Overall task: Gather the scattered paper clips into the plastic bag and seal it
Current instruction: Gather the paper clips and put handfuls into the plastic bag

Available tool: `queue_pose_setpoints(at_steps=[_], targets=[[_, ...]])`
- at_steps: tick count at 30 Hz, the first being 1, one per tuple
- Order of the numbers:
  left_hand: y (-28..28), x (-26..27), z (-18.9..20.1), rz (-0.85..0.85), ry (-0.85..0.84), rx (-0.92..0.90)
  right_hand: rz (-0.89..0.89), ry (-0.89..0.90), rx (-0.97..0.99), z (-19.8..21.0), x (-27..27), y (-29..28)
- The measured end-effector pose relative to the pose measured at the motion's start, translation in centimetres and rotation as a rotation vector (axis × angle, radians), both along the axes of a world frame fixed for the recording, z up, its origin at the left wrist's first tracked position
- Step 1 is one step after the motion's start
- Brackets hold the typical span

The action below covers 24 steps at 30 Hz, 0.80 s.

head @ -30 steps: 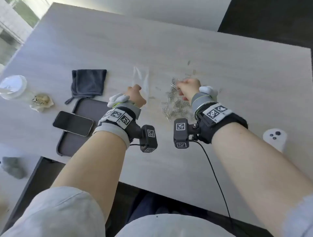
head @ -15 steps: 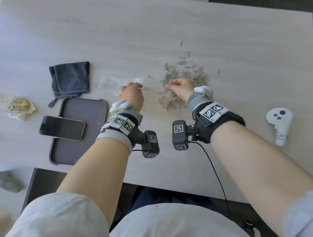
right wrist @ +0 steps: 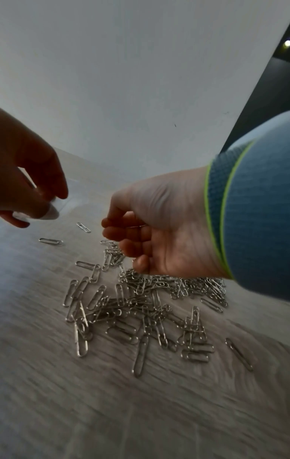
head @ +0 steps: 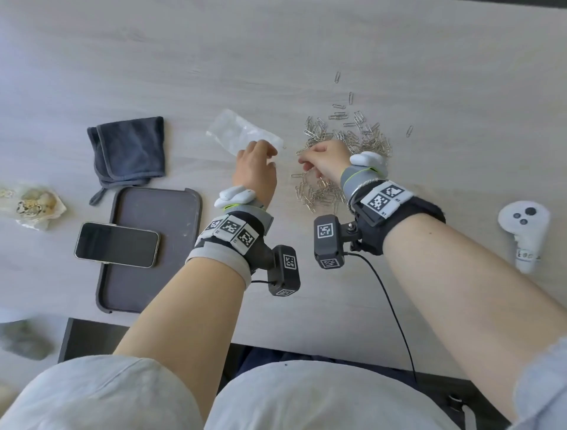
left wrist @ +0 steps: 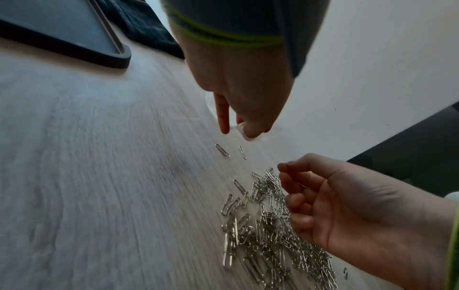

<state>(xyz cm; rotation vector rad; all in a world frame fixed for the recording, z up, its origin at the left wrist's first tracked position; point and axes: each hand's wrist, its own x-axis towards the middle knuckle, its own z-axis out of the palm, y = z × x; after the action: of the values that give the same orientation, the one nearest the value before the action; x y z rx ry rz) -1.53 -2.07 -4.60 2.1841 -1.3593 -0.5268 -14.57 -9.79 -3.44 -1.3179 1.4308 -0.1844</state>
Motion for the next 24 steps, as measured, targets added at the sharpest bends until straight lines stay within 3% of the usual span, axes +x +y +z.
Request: queue_pose_setpoints(at_steps=[6, 10, 14, 19, 24], targets=[[-1.4, -1.0, -0.6, 0.096, 0.033, 0.028, -0.085, 0.064, -0.102, -0.7, -2.4, -2.5], [-2.4, -1.1, -1.0, 0.170, 0.075, 0.008, -0.196, 0.332, -0.248, -1.9, -5.2, -5.2], [-2.9, -1.1, -1.4, 0.216, 0.002, -0.010, -0.127, 0.510, -0.208, -2.7, -7.4, -5.9], [-2.5, -1.6, -1.6, 0.227, -0.157, 0.124, 0.022, 0.430, -0.280, -3.8, -6.7, -5.5], [-2.2, -2.2, -2.0, 0.279, -0.008, 0.086, 0.172, 0.294, -0.329, -3.7, -5.2, -4.8]])
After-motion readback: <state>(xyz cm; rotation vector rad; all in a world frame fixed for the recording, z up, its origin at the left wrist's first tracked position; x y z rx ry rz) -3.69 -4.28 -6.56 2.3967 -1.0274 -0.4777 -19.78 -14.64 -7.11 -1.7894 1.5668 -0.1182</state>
